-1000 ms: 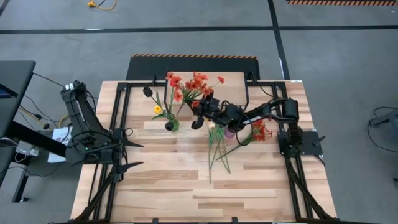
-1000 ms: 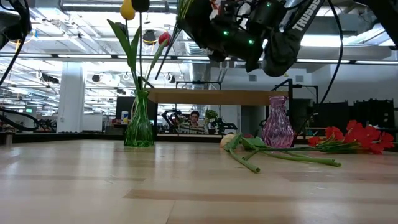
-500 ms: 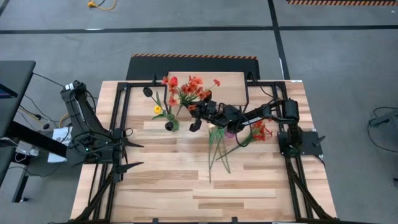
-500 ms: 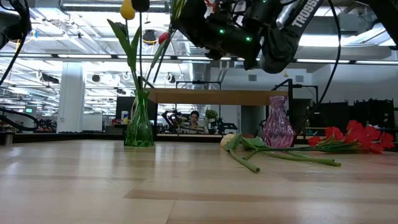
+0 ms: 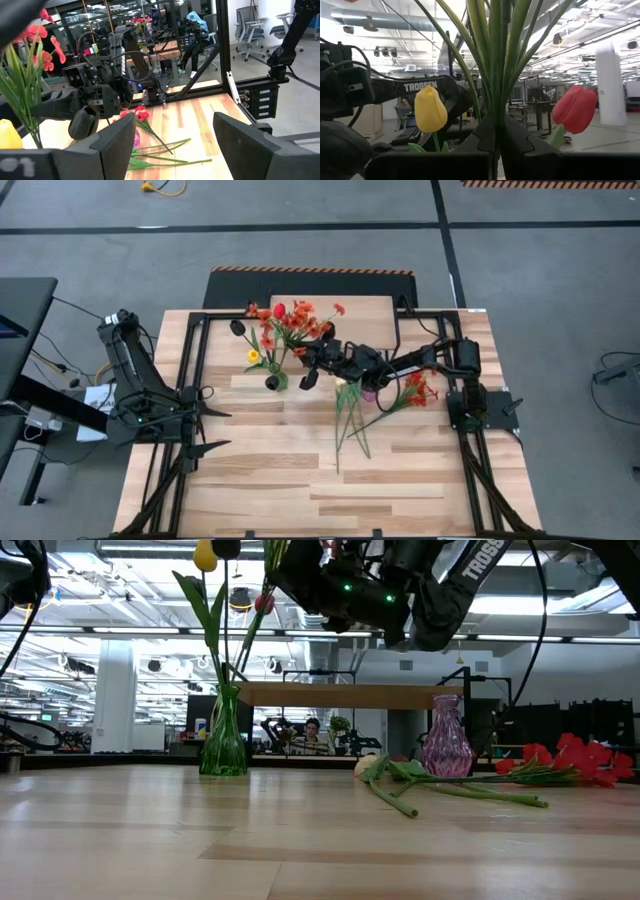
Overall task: Pick and place flowers into a vace then onto a shelf
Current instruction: Put the left orange flowers into the green vase
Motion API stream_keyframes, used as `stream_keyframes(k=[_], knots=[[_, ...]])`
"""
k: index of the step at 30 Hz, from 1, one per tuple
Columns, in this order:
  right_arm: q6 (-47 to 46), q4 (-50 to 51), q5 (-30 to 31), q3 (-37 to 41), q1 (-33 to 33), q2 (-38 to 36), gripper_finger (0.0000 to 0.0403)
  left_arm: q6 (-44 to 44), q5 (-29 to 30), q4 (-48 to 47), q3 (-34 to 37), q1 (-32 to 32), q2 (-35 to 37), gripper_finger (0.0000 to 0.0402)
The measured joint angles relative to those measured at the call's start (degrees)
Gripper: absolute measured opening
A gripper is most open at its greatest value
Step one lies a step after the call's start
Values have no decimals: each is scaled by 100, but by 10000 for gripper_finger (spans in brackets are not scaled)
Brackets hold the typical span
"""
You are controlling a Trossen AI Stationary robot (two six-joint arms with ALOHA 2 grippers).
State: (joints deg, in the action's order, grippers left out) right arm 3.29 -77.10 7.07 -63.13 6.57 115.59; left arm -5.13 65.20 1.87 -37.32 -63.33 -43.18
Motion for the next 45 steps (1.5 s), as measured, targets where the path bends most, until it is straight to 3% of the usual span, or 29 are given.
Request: stream_keyframes(k=[5, 30, 37, 45], knots=[[-205, -300, -387, 138, 147, -1, 1, 42, -43, 2, 0, 0, 0, 256], [19, -440, -411, 228, 118, 13, 0, 44, -36, 15, 0, 0, 0, 256], [-393, -1268, -403, -34, 180, 848, 0, 44, -34, 20, 0, 0, -2, 256], [-226, -1004, -402, -166, 205, 782, 0, 107, -34, 37, 0, 0, -2, 256]])
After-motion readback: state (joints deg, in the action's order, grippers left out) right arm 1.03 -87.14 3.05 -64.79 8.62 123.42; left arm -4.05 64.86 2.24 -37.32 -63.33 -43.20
